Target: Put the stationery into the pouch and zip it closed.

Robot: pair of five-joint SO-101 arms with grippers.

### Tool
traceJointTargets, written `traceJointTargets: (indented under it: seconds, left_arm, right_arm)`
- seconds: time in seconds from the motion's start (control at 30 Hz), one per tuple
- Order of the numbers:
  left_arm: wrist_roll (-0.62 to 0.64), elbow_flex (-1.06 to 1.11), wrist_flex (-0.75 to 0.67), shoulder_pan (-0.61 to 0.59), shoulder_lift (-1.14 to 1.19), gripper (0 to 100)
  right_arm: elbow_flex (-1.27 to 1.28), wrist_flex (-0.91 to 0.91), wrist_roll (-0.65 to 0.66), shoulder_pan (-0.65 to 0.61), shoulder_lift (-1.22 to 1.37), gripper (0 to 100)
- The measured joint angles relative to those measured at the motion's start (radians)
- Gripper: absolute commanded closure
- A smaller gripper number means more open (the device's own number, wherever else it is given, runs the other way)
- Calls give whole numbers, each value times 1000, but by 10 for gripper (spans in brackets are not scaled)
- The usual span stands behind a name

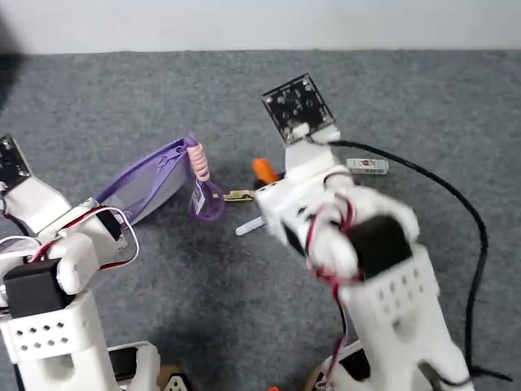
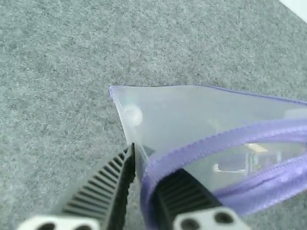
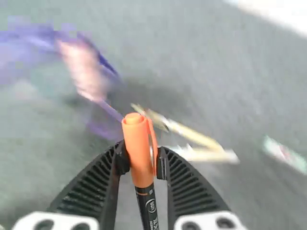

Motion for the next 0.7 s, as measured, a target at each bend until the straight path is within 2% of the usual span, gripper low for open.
traceJointTargets:
  seconds: [0.13,0.37,0.57,0.7]
  left_arm:
    - [0,0,0,0,0,986]
    - [0,0,0,0,0,986]
    - [0,0,0,0,0,986]
    - [0,0,0,0,0,986]
  right_arm:
    - [0,-184,-75,-132,-72,991]
    - [9,-583,-87,-262,-83,991]
    - [34,-876,-77,-288,-41,991]
    - [34,-979,-74,-321,11,991]
